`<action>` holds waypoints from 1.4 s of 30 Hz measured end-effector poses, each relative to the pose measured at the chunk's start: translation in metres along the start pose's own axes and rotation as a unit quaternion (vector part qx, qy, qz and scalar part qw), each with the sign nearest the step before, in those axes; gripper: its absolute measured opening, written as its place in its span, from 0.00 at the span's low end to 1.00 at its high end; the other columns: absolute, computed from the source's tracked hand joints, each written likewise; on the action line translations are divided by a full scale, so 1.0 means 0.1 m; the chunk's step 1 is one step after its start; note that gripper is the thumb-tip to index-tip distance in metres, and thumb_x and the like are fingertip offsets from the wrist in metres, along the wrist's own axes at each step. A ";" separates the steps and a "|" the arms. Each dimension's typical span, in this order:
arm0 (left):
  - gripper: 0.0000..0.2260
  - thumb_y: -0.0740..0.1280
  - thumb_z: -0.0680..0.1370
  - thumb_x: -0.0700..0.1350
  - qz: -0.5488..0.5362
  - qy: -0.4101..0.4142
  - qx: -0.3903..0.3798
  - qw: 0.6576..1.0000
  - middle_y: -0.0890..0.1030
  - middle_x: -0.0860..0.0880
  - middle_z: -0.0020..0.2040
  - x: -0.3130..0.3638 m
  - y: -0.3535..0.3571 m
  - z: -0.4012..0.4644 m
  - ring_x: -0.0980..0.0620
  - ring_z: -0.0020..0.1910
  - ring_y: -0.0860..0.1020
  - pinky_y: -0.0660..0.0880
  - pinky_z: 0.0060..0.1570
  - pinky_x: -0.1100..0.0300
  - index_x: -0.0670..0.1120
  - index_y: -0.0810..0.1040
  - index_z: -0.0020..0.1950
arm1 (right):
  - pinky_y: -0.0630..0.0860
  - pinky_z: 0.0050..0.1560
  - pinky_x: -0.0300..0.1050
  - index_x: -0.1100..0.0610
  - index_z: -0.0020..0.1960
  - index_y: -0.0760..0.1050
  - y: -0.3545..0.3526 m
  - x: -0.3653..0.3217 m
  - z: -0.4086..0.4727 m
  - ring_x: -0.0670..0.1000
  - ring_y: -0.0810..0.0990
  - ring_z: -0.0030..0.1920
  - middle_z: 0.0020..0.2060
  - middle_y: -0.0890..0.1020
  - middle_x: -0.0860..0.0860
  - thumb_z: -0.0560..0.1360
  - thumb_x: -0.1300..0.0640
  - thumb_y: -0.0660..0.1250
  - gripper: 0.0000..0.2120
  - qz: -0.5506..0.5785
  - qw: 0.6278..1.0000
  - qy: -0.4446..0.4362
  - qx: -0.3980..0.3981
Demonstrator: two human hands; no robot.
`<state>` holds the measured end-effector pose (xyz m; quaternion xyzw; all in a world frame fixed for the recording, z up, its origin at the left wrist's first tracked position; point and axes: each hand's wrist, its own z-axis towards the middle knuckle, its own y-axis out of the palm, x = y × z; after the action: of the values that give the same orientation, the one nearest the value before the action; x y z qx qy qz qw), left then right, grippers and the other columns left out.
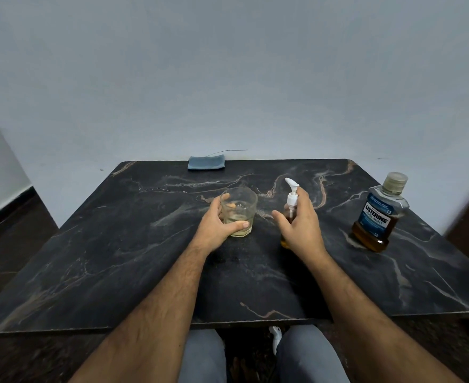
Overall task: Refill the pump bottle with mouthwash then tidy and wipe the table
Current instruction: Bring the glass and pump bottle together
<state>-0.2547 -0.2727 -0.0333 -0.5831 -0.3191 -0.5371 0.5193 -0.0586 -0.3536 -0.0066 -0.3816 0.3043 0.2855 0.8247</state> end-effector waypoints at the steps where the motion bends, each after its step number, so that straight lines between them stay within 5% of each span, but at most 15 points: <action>1: 0.40 0.82 0.64 0.49 -0.001 -0.001 -0.001 1.000 0.77 0.53 0.67 0.00 0.00 0.00 0.55 0.63 0.77 0.71 0.69 0.50 0.58 0.66 0.71 | 0.68 0.49 0.37 0.44 0.75 0.58 -0.01 0.01 -0.01 0.45 0.72 0.47 0.50 0.73 0.47 0.74 0.58 0.69 0.35 0.005 1.000 0.004 -0.004; 8: 0.40 0.81 0.62 0.51 -0.002 -0.007 -0.002 1.000 0.77 0.53 0.66 0.01 0.00 -0.02 0.55 0.64 0.76 0.71 0.69 0.49 0.60 0.66 0.68 | 0.77 0.49 0.47 0.38 0.76 0.54 -0.13 0.02 -0.11 0.51 0.74 0.43 0.44 0.75 0.50 0.68 0.62 0.63 0.42 0.038 0.998 0.021 -0.052; 12: 0.39 0.81 0.66 0.46 0.005 -0.006 -0.004 1.000 0.77 0.52 0.67 0.03 0.00 -0.02 0.55 0.64 0.76 0.70 0.69 0.51 0.56 0.65 0.71 | 0.78 0.53 0.55 0.45 0.71 0.59 -0.19 0.08 -0.17 0.50 0.78 0.48 0.47 0.79 0.49 0.71 0.61 0.66 0.33 0.034 0.994 0.057 -0.089; 18: 0.40 0.81 0.66 0.48 0.019 -0.013 0.003 1.000 0.75 0.51 0.68 0.05 0.01 -0.04 0.54 0.64 0.75 0.69 0.70 0.51 0.56 0.65 0.73 | 0.75 0.58 0.48 0.49 0.66 0.68 -0.23 0.11 -0.19 0.49 0.79 0.55 0.53 0.81 0.46 0.70 0.56 0.76 0.29 0.033 0.993 0.087 -0.074; 23: 0.43 0.81 0.67 0.46 0.021 -0.017 0.002 1.000 0.74 0.52 0.68 0.08 0.02 -0.04 0.55 0.63 0.74 0.69 0.66 0.59 0.53 0.62 0.76 | 0.71 0.55 0.43 0.50 0.69 0.64 -0.30 0.04 -0.20 0.47 0.77 0.54 0.53 0.78 0.44 0.70 0.58 0.74 0.32 0.028 0.989 0.097 -0.106; 27: 0.46 0.81 0.66 0.44 0.007 -0.027 0.000 1.000 0.74 0.50 0.69 0.07 0.02 -0.03 0.54 0.65 0.75 0.69 0.69 0.56 0.50 0.60 0.78 | 0.76 0.62 0.52 0.49 0.68 0.69 -0.39 0.11 -0.20 0.48 0.80 0.57 0.56 0.81 0.46 0.65 0.58 0.66 0.31 0.052 0.978 0.129 -0.152; 35: 0.42 0.82 0.64 0.45 0.003 -0.017 0.058 0.998 0.77 0.62 0.57 0.09 0.14 -0.13 0.57 0.59 0.78 0.73 0.63 0.58 0.52 0.65 0.74 | 0.79 0.57 0.47 0.53 0.59 0.75 -0.40 0.19 -0.15 0.48 0.83 0.51 0.52 0.83 0.49 0.67 0.63 0.79 0.24 0.069 0.975 0.154 -0.144; 42: 0.43 0.82 0.59 0.55 0.022 -0.030 0.115 0.993 0.79 0.52 0.63 0.08 0.20 -0.12 0.53 0.61 0.78 0.75 0.64 0.48 0.53 0.68 0.71 | 0.79 0.56 0.55 0.45 0.49 0.75 -0.31 0.28 -0.15 0.51 0.84 0.49 0.49 0.84 0.50 0.62 0.56 0.81 0.21 0.049 0.980 0.152 -0.117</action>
<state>-0.2379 -0.2903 -0.0321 -0.5424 -0.3808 -0.4675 0.5849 -0.0229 -0.3761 -0.0208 -0.4991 0.4089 0.2983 0.7034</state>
